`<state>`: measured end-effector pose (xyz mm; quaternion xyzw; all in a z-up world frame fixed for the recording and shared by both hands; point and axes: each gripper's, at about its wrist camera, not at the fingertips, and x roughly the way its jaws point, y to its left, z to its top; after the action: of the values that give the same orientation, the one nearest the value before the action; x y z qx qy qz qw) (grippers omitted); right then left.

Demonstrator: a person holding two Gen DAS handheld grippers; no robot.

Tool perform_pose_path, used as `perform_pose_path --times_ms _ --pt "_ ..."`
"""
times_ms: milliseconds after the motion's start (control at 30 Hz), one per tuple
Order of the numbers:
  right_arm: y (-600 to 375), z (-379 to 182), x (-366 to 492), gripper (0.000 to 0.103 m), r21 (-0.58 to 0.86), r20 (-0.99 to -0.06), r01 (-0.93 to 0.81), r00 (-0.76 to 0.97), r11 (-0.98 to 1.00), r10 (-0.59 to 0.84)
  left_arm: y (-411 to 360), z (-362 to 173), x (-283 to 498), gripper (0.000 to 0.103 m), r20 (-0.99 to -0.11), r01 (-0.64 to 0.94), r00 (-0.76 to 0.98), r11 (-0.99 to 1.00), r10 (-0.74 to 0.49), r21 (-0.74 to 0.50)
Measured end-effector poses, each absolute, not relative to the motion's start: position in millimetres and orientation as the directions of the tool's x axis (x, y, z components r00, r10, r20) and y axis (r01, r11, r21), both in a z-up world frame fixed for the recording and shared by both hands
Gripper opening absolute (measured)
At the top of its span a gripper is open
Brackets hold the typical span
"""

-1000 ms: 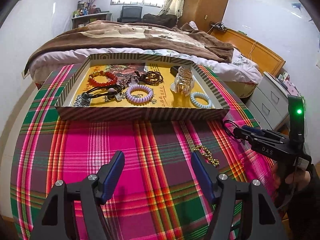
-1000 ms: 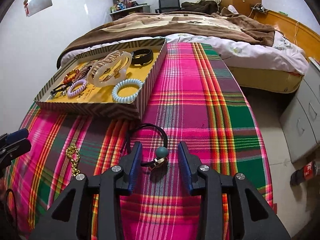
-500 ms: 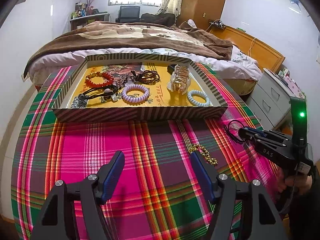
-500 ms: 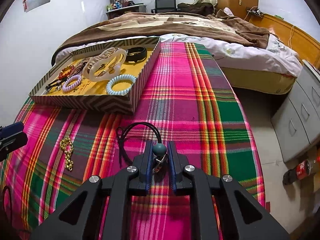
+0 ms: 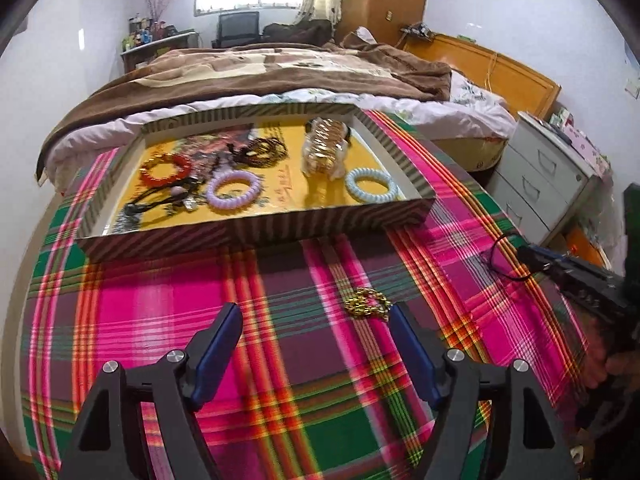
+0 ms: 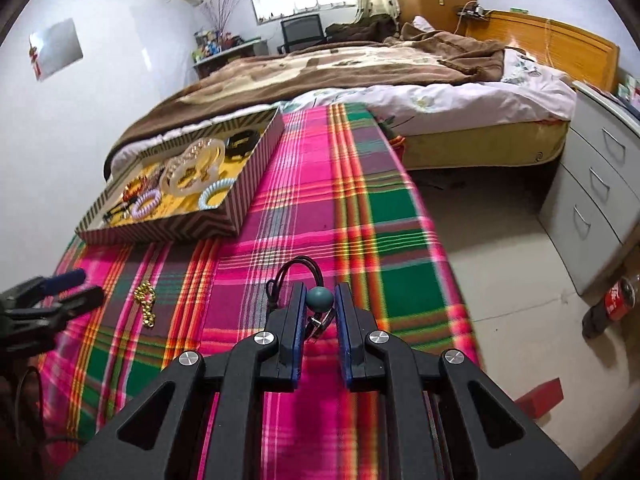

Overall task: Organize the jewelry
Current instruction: 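Lower the left gripper onto the gold chain on the cloth and close it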

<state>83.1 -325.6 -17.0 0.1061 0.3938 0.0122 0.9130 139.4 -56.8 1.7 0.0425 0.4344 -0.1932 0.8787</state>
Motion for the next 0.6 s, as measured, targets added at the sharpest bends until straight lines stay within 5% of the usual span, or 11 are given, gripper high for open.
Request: perform_pose_path --times_ms 600 --pt "-338 -4 58 0.015 0.244 -0.674 0.039 0.725 0.969 0.14 -104 -27 148 0.076 -0.819 0.437 0.493 0.897 -0.294 -0.059"
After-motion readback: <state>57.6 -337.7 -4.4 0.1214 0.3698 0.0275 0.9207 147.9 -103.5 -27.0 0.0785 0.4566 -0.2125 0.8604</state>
